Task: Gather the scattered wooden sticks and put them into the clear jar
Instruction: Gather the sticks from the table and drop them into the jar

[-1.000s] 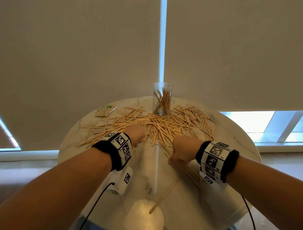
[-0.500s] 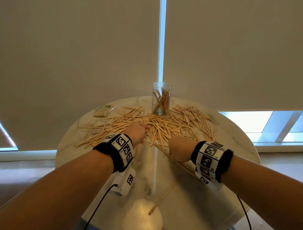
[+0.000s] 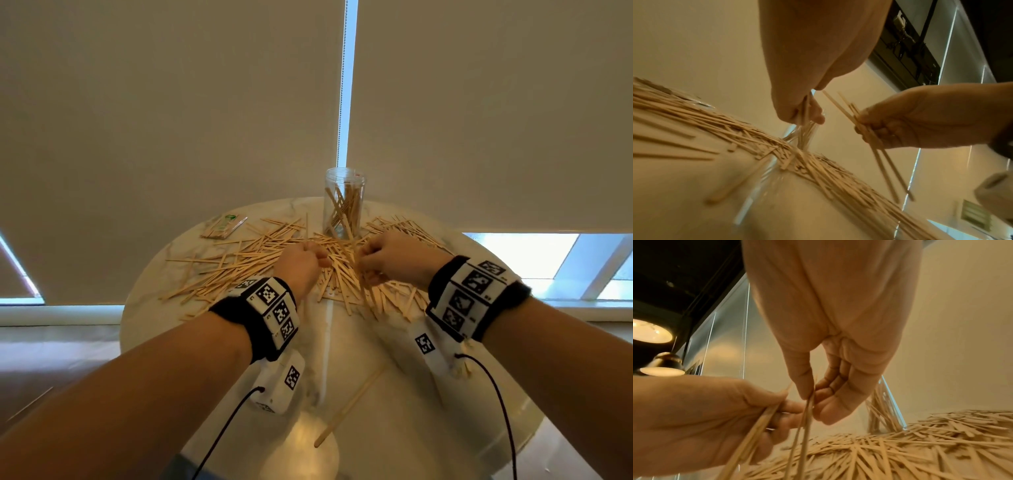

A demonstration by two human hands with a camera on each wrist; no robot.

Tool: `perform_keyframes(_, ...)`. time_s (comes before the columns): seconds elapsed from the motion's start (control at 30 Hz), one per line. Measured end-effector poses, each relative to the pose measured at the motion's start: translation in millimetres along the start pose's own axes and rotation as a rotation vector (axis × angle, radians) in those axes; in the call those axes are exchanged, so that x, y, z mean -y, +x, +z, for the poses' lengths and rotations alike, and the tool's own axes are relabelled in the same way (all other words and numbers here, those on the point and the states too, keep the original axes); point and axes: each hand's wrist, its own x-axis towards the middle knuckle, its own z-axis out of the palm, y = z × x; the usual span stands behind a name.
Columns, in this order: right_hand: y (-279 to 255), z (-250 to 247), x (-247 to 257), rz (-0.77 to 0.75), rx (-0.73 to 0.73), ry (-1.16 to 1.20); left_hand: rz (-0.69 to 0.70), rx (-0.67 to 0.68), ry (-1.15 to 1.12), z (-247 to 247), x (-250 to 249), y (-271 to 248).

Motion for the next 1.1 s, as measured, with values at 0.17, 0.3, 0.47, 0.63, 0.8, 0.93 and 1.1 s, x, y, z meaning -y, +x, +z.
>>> perform_keyframes(0.17, -1, 15, 18, -0.185, -0.085, -0.027, -0.013, 0.226, -0.19, 14, -17, -23)
perform_keyframes(0.3, -9, 20, 25, -0.245, -0.137, -0.084, 0.062, 0.204, -0.121, 9, -17, -24)
perform_keyframes(0.47, -26, 1, 14, -0.121, -0.159, -0.039, 0.134, 0.115, 0.077, -5, -21, -20)
perform_keyframes(0.63, -42, -19, -30, 0.232, -0.048, -0.401, 0.168, 0.55, 0.685, -9, -20, -58)
perform_keyframes(0.8, -72, -31, -53, 0.408, -0.055, -0.723, 0.154, 0.813, 1.26, 5, 6, -92)
perform_keyframes(0.93, -84, -21, -58, 0.477, 0.062, -0.835, 0.226, 0.74, 1.378, 12, 12, -102)
perform_keyframes(1.1, -68, -7, -49, 0.421, 0.129, -0.584, 0.257, 0.726, 1.467, 15, 3, -92)
